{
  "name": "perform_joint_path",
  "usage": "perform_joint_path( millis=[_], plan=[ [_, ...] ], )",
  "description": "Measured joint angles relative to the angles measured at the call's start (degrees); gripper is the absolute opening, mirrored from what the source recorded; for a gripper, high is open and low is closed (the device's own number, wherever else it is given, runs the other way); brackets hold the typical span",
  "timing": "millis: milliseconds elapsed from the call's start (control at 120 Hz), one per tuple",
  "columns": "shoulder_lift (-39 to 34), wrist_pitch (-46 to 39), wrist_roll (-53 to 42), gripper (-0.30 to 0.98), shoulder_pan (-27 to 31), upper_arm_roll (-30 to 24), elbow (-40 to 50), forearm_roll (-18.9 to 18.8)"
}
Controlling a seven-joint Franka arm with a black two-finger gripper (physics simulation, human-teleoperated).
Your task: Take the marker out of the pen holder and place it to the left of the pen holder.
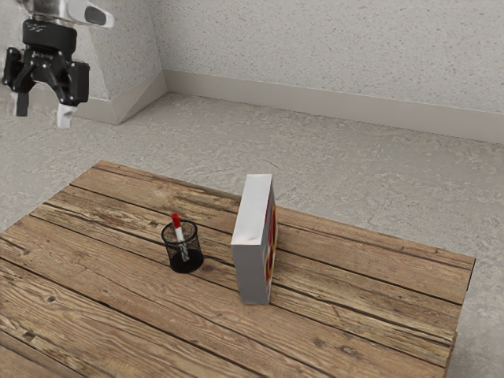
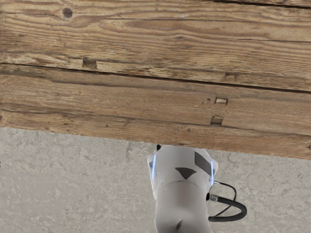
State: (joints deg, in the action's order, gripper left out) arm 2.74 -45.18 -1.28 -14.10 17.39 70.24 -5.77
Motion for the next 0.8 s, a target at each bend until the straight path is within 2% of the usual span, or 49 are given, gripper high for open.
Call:
perform_joint_path(
  millis=[92,200,267,342,417,567,683,800],
  plan=[
    [0.1,-12.8,-0.2,0.67,3.9,-0.2,3.0,-0.9],
    [1.5,-21.5,-0.2,0.67,6.2,-0.6,4.9,-0.7],
    [4.2,-27.1,-0.1,0.67,4.0,-0.4,9.6,0.9],
    [2.6,-35.9,0.2,0.67,0.9,0.5,22.1,4.4],
    [1.7,-43.2,0.9,0.67,-0.1,0.7,29.2,6.3],
    [1.8,-52.5,2.2,0.67,-1.7,0.8,32.7,8.0],
    [0.3,-59.8,3.1,0.67,-1.5,0.7,40.0,8.4],
    [0.2,-65.3,4.0,0.67,-1.3,0.7,43.2,8.6]
  ],
)
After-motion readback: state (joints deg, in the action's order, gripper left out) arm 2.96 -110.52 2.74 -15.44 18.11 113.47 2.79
